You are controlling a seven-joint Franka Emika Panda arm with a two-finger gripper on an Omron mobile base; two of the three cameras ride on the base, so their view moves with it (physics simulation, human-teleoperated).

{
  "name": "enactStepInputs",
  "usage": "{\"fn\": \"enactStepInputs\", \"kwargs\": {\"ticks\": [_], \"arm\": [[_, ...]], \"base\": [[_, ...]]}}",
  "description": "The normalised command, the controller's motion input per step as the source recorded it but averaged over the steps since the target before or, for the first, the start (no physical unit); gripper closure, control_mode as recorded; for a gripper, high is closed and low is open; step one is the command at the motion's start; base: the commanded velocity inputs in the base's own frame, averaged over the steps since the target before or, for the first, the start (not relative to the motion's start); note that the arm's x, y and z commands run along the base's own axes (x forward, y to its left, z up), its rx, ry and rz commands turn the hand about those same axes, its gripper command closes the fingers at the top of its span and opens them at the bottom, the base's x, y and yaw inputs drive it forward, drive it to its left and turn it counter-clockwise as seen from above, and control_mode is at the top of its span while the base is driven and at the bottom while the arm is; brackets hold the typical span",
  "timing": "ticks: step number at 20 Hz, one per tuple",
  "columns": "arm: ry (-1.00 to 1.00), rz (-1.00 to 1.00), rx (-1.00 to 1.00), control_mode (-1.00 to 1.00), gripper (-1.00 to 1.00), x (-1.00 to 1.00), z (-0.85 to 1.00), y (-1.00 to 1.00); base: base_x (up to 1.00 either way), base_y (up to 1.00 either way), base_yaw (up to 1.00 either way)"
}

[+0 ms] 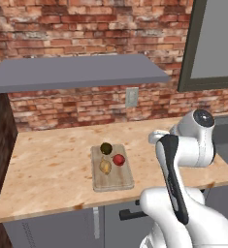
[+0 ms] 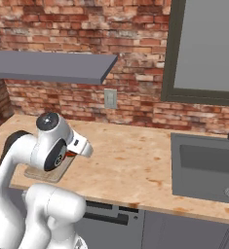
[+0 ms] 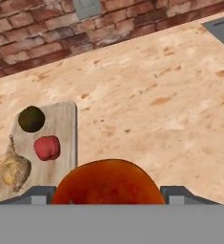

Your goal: Place the avocado, onion, tomato, and bell pepper on the cutting board.

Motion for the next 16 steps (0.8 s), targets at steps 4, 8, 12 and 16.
{"fn": "enactStepInputs", "kwargs": {"ticks": [4,8,12,16], "arm": [[-0.10,0.00,0.00,-1.00,1.00,-0.58,0.40,0.58],[-0.01,0.00,0.00,-1.00,1.00,-0.47,0.33,0.40],[0.00,0.00,0.00,-1.00,1.00,-0.45,0.06,0.28],[0.00,0.00,0.00,-1.00,1.00,-0.37,-0.01,0.20]], "base": [[0.00,0.00,0.00],[0.00,0.00,0.00],[0.00,0.00,0.00],[0.00,0.00,0.00]]}}
